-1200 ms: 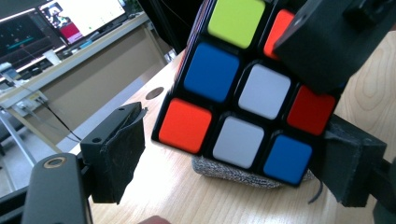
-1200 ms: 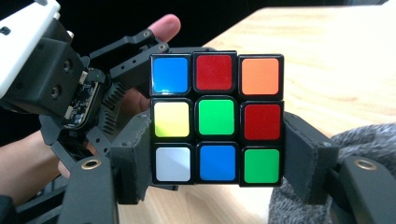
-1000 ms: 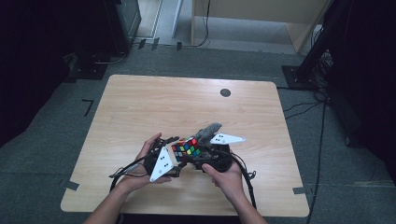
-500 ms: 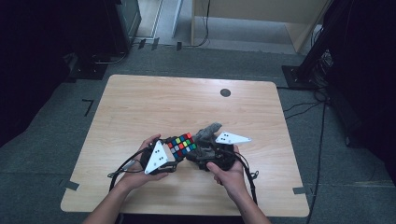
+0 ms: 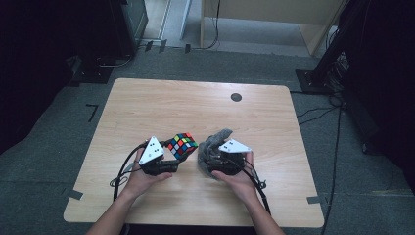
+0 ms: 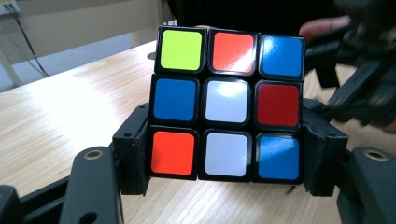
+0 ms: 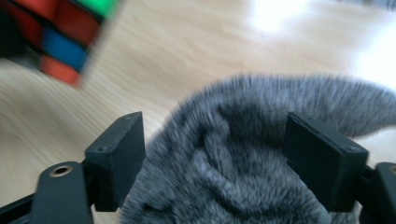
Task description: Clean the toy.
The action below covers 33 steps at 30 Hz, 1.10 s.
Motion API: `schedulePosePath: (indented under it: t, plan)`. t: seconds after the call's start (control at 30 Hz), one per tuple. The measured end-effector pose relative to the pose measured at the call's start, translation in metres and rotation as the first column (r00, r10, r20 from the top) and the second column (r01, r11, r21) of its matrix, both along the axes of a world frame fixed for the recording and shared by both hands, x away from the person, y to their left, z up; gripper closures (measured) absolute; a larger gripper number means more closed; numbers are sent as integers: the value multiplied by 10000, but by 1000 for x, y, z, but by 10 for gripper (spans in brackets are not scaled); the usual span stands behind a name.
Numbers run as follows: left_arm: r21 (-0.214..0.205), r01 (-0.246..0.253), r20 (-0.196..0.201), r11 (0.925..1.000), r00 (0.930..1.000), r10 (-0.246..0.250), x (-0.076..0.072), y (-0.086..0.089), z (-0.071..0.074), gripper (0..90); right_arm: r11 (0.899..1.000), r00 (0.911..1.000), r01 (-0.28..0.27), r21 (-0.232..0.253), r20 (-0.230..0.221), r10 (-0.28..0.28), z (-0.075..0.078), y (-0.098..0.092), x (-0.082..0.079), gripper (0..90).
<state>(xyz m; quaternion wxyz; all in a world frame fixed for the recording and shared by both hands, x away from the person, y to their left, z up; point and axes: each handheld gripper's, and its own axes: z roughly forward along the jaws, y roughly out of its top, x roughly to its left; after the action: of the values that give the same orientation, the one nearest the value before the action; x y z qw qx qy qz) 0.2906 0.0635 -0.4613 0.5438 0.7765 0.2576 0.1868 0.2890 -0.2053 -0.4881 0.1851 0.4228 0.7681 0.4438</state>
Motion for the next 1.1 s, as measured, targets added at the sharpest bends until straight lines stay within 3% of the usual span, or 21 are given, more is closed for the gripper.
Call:
schedulePosePath:
  t: [0.17,0.27,0.33,0.47,0.53,0.63,0.73,0.8,0.9,0.97,1.03,1.1]
  plan:
    - [-206,-36,-146,9998,9999,33,1,3,2,337,9953,9988,195,-949,-424,-236,-15,5,3,378]
    - [-261,-198,-262,9995,9995,191,3,5,2,338,9877,9989,167,-1554,-398,-232,-21,6,1,482]
    - [-311,-178,-256,9994,9995,170,3,6,2,338,9861,9984,412,-1612,-308,-467,-23,5,0,558]
    - [-364,-18,-191,9993,9998,11,1,7,2,340,9890,9996,233,-1463,-124,-254,-27,-2,0,654]
    - [-325,111,-146,9994,9998,-116,1,6,1,341,9931,9986,350,-1121,-364,-393,-26,-5,0,714]
    - [-169,237,-172,9996,9996,-240,-1,2,-1,342,9973,9988,465,-567,-101,-471,-20,-13,-2,739]
    - [168,294,-275,9994,9992,-289,0,-1,-5,341,9981,9991,416,458,92,-420,-7,-19,-6,744]
    - [265,365,-380,9990,9987,-354,0,-4,-9,342,9933,9993,192,1136,286,-226,4,-22,-9,745]
    - [610,676,-304,9958,9974,-658,-3,-12,-11,342,9702,9942,-738,2307,940,533,29,-23,-18,745]
    - [817,991,-165,9917,9950,-981,-7,-18,-11,342,9574,9871,-1164,2642,1372,821,41,-18,-25,744]
    - [1111,1143,-47,9872,9934,-1145,-12,-25,-10,343,9365,9749,-1797,3012,1820,1285,52,-9,-35,742]
    - [1147,1361,2,9840,9906,-1371,-15,-29,-9,343,9196,9650,-2245,3223,2051,1636,58,-2,-41,740]
